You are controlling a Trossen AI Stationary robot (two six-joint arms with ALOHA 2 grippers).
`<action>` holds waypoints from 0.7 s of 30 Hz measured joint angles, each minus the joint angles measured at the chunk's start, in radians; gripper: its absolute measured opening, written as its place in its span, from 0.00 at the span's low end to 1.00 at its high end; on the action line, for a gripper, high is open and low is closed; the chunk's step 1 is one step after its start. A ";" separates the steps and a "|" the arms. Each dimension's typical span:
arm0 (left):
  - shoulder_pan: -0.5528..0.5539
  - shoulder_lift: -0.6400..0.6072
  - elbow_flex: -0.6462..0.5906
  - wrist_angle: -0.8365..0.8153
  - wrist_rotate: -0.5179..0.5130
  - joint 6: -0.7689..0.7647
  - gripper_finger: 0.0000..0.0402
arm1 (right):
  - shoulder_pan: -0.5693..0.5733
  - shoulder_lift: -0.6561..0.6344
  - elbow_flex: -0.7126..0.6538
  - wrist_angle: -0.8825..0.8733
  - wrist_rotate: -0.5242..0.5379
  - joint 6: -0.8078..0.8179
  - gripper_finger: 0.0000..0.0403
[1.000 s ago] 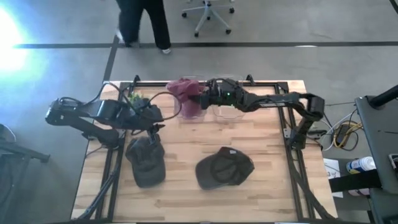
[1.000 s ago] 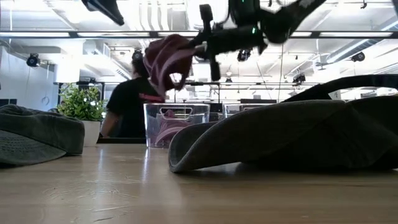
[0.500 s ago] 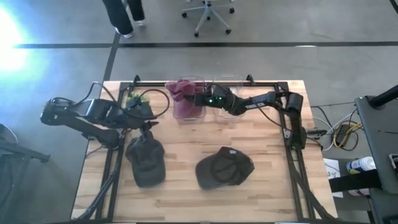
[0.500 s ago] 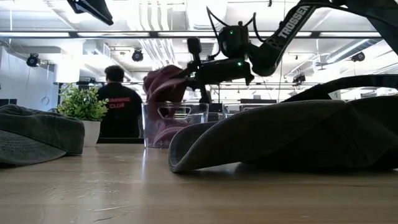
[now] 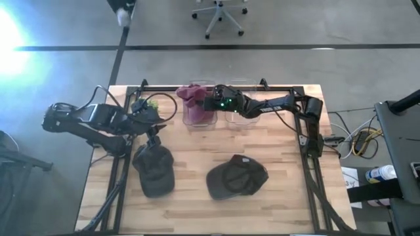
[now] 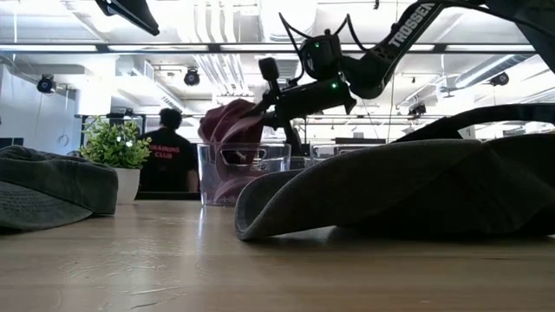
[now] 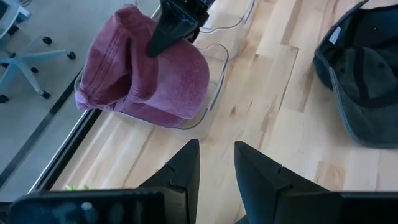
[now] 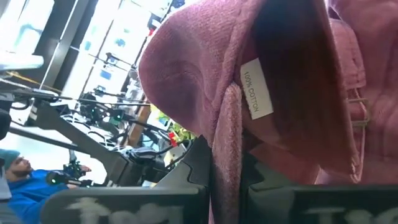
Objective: Pick & Place hat
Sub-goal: Put the red cap into the left transparent bin
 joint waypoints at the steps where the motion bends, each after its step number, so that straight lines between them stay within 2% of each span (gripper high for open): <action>1: 0.000 0.000 0.000 0.000 0.000 0.000 0.23 | 0.000 0.003 0.000 0.000 0.000 0.015 0.03; 8: 0.000 0.000 0.000 0.000 0.000 0.001 0.23 | 0.008 0.022 0.003 -0.084 -0.020 0.021 0.05; 12: 0.000 0.000 0.000 0.000 0.000 0.001 0.23 | 0.009 0.025 0.006 -0.174 -0.033 -0.001 0.13; 16: 0.000 0.000 0.000 0.000 0.000 0.000 0.23 | 0.006 0.023 0.036 -0.273 -0.086 -0.089 0.24; 21: 0.000 0.000 0.000 0.000 0.000 -0.001 0.23 | 0.006 -0.010 0.112 -0.549 -0.094 -0.260 0.32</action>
